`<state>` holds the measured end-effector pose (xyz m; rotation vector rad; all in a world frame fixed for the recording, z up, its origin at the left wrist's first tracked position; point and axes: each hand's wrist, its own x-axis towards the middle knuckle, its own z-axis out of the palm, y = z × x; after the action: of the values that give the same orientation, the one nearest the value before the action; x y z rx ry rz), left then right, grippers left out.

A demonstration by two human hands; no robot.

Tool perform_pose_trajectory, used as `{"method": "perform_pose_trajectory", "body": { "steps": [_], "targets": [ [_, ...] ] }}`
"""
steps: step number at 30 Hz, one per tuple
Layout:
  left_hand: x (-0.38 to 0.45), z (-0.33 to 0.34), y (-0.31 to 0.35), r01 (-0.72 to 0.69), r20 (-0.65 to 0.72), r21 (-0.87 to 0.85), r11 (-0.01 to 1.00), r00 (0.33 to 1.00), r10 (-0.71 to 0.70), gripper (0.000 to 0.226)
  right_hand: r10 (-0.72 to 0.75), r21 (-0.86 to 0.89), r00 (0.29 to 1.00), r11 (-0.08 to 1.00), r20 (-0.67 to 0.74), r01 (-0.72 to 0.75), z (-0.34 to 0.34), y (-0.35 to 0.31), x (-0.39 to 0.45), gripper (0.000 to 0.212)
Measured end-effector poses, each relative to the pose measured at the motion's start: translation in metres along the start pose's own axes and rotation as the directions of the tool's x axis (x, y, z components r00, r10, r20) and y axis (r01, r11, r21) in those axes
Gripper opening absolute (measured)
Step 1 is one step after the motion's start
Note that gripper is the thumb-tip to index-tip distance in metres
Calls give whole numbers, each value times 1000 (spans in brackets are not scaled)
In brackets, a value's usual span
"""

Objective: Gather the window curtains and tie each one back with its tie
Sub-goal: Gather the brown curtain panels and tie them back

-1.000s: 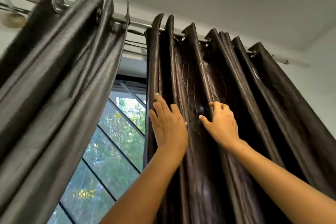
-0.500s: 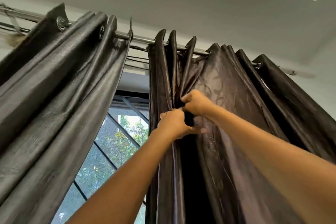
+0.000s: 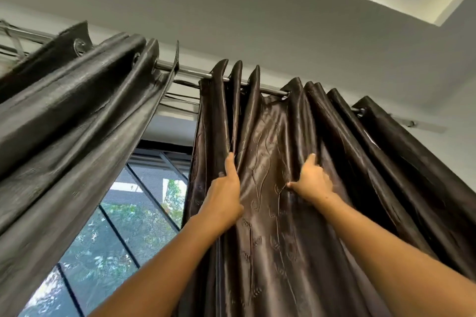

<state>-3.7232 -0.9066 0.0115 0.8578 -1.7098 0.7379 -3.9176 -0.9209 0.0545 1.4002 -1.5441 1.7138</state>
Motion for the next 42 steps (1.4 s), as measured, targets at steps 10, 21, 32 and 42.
{"method": "perform_pose_trajectory", "body": {
  "steps": [10, 21, 32, 42],
  "targets": [
    [32, -7, -17, 241, 183, 77, 967, 950, -251, 92, -633, 161, 774, 766, 17, 622, 4, -110, -6, 20],
    [58, -19, -28, 335, 122, -56, 941, 937, -326, 122, -261, 285, 960, 932, 102, 223, 12, -65, 54, 112],
    [130, 38, 43, -108, 94, -311, 944, 985, 144, 78, -551, 108, 832, 832, 55, 544, -26, -81, 115, 71],
    [84, 8, 64, 29, 130, -289, 957, 991, 10, 87, -528, 270, 831, 838, 174, 475, -17, -22, 33, 48]
  ]
}}
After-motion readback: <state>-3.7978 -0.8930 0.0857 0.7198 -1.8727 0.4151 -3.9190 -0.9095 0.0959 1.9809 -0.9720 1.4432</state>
